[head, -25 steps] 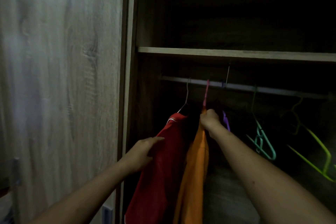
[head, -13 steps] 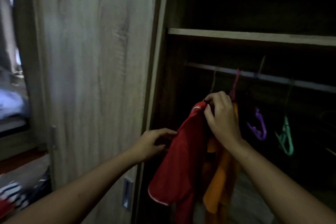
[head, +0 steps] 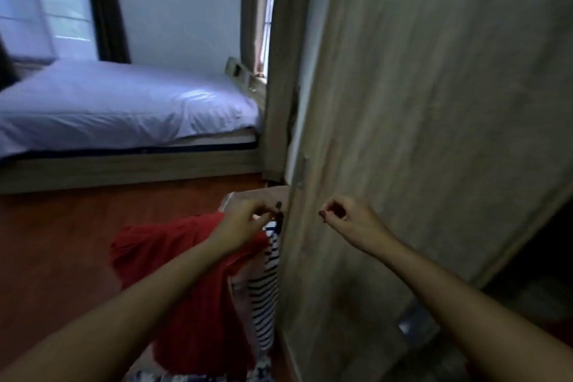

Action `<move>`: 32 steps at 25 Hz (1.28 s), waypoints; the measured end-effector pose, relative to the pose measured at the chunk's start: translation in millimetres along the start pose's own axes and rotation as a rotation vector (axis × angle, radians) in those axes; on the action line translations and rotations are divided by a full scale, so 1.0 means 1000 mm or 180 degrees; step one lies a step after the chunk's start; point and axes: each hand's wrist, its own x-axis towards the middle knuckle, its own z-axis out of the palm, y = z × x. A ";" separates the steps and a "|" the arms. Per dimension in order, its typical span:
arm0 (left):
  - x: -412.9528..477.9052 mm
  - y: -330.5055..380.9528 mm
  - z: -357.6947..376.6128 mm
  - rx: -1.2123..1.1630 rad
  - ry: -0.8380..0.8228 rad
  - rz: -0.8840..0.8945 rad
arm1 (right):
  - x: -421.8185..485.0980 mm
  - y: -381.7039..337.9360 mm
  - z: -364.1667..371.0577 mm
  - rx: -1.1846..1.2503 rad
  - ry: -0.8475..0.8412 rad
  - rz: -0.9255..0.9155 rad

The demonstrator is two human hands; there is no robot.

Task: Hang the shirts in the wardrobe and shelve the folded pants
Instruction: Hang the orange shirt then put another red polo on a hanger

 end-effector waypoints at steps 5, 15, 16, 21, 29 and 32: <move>-0.032 -0.141 -0.064 0.1154 0.0234 -0.1025 | 0.071 -0.018 0.119 0.0498 -0.0503 0.0587; -0.054 -0.202 -0.074 0.1420 0.0151 -0.1237 | 0.113 -0.032 0.195 0.0848 -0.0093 0.1032; -0.056 -0.207 -0.077 0.1357 0.0111 -0.1159 | 0.111 -0.042 0.189 0.0884 0.0140 0.0582; -0.065 -0.230 -0.098 0.1082 0.1031 -0.1354 | 0.063 -0.042 0.145 0.1553 0.0388 -0.0068; -0.064 -0.256 -0.113 -0.1073 0.0800 -0.2839 | 0.055 0.034 0.155 0.1506 0.0353 0.1304; -0.059 -0.236 -0.134 -0.0277 0.0815 -0.2367 | 0.049 0.036 0.160 0.1436 -0.0059 0.1330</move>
